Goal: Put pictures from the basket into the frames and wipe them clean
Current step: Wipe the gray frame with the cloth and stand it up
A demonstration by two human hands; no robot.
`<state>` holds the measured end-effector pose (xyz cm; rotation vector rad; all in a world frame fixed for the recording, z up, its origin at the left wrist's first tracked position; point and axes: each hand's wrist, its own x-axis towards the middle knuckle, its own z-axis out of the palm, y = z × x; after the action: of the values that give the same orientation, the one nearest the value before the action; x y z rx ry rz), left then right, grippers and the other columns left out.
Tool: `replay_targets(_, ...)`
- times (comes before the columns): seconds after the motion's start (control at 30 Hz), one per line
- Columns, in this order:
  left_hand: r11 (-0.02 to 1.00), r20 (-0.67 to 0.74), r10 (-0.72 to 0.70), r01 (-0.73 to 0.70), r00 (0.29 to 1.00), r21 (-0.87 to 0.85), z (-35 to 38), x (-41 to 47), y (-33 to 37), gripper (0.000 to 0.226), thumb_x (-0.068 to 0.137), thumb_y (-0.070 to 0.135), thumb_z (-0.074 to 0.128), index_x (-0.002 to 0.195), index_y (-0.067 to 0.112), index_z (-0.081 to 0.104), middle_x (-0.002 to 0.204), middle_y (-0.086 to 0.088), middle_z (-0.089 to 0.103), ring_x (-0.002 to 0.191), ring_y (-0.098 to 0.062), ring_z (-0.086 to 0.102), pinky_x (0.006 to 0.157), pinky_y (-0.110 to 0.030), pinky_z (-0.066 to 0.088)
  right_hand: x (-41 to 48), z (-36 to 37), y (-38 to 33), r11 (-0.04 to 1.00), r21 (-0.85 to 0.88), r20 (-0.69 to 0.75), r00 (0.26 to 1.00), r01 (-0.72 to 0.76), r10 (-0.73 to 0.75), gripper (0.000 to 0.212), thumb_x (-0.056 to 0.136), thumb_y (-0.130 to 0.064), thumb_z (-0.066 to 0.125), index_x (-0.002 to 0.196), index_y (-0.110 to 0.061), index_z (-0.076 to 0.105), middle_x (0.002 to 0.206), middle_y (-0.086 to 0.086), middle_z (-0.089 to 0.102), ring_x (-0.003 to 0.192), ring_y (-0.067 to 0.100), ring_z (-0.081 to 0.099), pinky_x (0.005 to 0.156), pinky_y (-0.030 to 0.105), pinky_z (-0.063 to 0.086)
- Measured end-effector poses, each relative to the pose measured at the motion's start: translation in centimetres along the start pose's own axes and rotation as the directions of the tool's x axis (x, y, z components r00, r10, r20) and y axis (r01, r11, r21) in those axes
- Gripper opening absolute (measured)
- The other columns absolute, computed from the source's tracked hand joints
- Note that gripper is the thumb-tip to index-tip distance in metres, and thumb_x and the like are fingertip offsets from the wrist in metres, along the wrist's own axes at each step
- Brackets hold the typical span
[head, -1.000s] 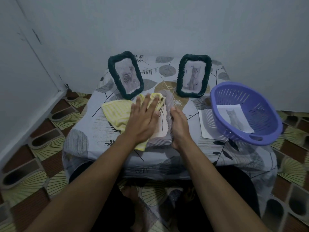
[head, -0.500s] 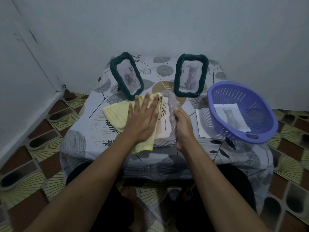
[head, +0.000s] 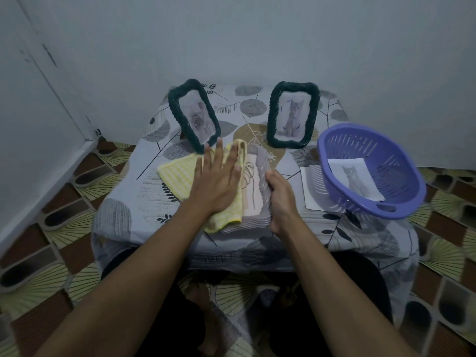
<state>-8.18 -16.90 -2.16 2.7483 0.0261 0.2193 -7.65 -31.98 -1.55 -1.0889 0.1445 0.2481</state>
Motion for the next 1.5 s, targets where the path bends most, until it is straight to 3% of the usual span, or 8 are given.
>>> replay_targets(0.33,0.920,0.038,0.388,-0.384,0.921,-0.078,2.3,-3.2,1.1,0.061,0.102,0.046,0.009,0.158,0.026,-0.006,0.167,0.003,-0.011,0.152,-0.011,-0.015,0.125,-0.039,-0.001,0.3,-0.6,-0.9,0.991,-0.020,0.017,0.991,0.132,-0.131,0.024,0.103,-0.006,0.039,0.092,-0.007,0.060,0.088,0.013,0.066,0.083,0.021,0.066,0.080,0.033,0.052)
replay_targets(0.6,0.995,-0.042,-0.063,0.059,0.997,-0.074,0.5,-0.2,0.3,0.064,0.106,0.047,0.016,0.158,0.020,-0.010,0.164,-0.007,-0.021,0.151,-0.024,-0.021,0.123,-0.044,-0.010,-0.4,-0.1,0.0,0.999,-0.015,0.054,0.998,0.043,-0.043,0.027,0.104,-0.006,0.038,0.109,-0.006,0.065,0.095,0.004,0.075,0.089,0.014,0.071,0.091,0.031,0.055)
replay_targets(0.87,0.905,0.016,0.422,-0.419,0.907,-0.074,2.1,-4.0,1.2,0.060,0.103,0.044,0.012,0.157,0.027,-0.008,0.166,0.003,-0.013,0.152,-0.012,-0.017,0.125,-0.038,-0.003,-0.1,0.0,-1.7,0.992,0.071,0.018,0.995,0.100,-0.102,0.021,0.104,-0.006,0.038,0.099,-0.005,0.058,0.088,0.012,0.067,0.076,0.015,0.069,0.078,0.029,0.055)
replay_targets(1.0,0.983,0.013,0.178,-0.179,0.984,0.040,1.8,-2.5,-1.3,0.058,0.101,0.055,0.003,0.153,0.042,-0.018,0.161,0.010,-0.029,0.148,-0.019,-0.030,0.122,-0.050,-0.011,-0.6,-0.5,-1.3,0.997,0.024,-0.002,0.997,0.076,-0.076,0.028,0.106,-0.008,0.037,0.118,-0.002,0.061,0.099,0.009,0.072,0.083,0.013,0.072,0.072,0.025,0.058)
replay_targets(1.13,0.998,-0.082,-0.055,0.052,0.995,-0.037,-0.2,0.1,-0.2,0.064,0.106,0.046,0.016,0.159,0.017,-0.007,0.165,-0.009,-0.019,0.151,-0.028,-0.021,0.123,-0.049,-0.007,-1.4,0.5,-0.2,1.000,0.026,0.015,1.000,0.012,-0.012,0.026,0.105,-0.007,0.038,0.114,-0.004,0.063,0.091,0.002,0.075,0.081,0.011,0.072,0.072,0.023,0.058)
replay_targets(1.27,0.989,-0.061,0.086,-0.093,0.994,-0.118,-0.1,-1.0,2.2,0.070,0.101,0.043,0.016,0.157,0.010,-0.009,0.165,-0.013,-0.017,0.152,-0.022,-0.018,0.125,-0.042,-0.005,-1.5,1.6,-0.7,0.996,-0.005,0.033,0.996,0.086,-0.086,0.027,0.104,-0.007,0.039,0.105,-0.006,0.066,0.104,0.013,0.071,0.099,0.023,0.067,0.097,0.039,0.051)
replay_targets(1.4,0.919,-0.018,0.383,-0.383,0.923,-0.097,1.5,-4.1,1.7,0.066,0.101,0.040,0.017,0.158,0.017,-0.003,0.167,-0.007,-0.009,0.153,-0.017,-0.013,0.125,-0.042,0.002,-0.8,0.8,-1.9,0.993,0.003,0.016,0.993,0.116,-0.116,0.021,0.103,-0.007,0.038,0.104,0.000,0.058,0.100,0.023,0.062,0.098,0.031,0.060,0.091,0.042,0.050)
replay_targets(1.5,0.949,0.000,0.315,-0.315,0.949,0.029,1.8,-4.2,-0.2,0.057,0.102,0.050,0.011,0.155,0.045,-0.007,0.165,0.012,-0.018,0.151,-0.021,-0.021,0.120,-0.061,-0.006,-0.8,0.2,-2.2,0.995,0.017,0.002,0.995,0.103,-0.103,0.026,0.104,-0.009,0.036,0.114,0.000,0.059,0.106,0.022,0.066,0.099,0.030,0.065,0.089,0.041,0.054)
